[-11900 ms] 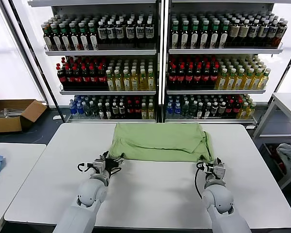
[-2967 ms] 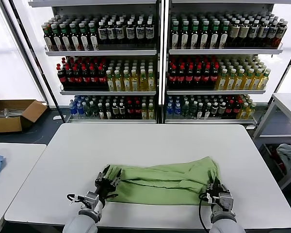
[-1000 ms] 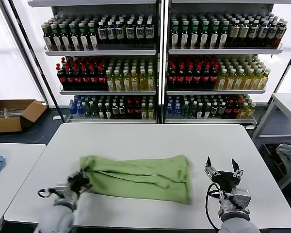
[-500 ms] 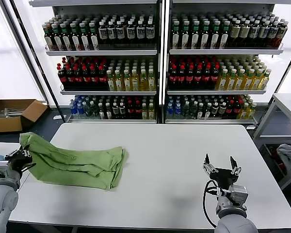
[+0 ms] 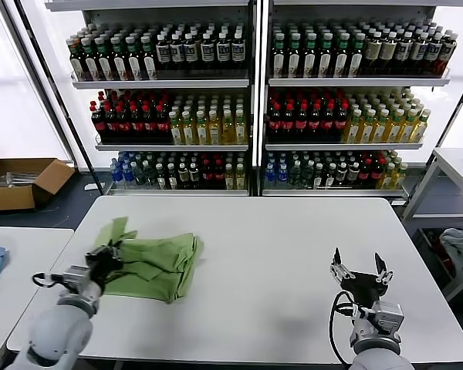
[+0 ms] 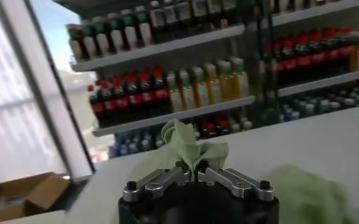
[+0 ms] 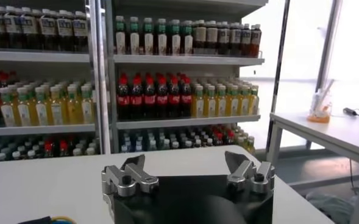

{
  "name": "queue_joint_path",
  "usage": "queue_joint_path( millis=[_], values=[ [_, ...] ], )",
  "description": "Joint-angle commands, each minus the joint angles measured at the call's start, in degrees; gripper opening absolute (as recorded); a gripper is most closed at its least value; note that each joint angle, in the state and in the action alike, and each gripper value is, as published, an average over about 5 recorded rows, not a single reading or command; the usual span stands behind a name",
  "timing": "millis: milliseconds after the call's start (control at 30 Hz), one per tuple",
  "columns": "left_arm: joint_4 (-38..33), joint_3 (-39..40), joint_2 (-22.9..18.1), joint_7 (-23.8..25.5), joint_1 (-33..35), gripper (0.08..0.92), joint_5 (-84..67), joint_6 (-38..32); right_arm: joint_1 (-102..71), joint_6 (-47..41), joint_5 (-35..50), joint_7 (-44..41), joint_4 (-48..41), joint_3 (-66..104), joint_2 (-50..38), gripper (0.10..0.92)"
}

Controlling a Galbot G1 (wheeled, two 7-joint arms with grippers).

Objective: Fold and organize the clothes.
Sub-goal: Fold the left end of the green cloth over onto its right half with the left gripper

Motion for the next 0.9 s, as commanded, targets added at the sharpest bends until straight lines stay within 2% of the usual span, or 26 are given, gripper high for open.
queue_joint_path(
  millis=[33,433,633,733,900],
  values=[
    [-1.9,12.8,-5.6,0.4,-3.2,0.115,2.2,2.2,-2.0,0.5,-0.3,-0.1,0.3,0.4,0.6,0.823],
    [4.4,13.6,-8.7,3.1,-5.1,0.115,3.0,1.5,-3.2,1.1,-0.9,0.0,0.1,0.0,1.3,0.823],
    [11.0,13.8,-10.8,5.8,-5.4,0.118,7.9,-1.6,-3.2,1.1,-0.9,-0.2,0.3,-0.3,1.2,0.823],
    [14.3,13.8,-11.9,6.4,-5.4,0.161,10.0,-3.9,-3.1,1.1,-0.9,-0.2,0.2,-0.5,1.0,0.823],
    [17.1,13.7,-13.3,6.5,-5.1,0.301,11.4,-6.5,-3.1,1.1,-0.9,-0.3,0.3,-0.9,1.0,0.823]
  ],
)
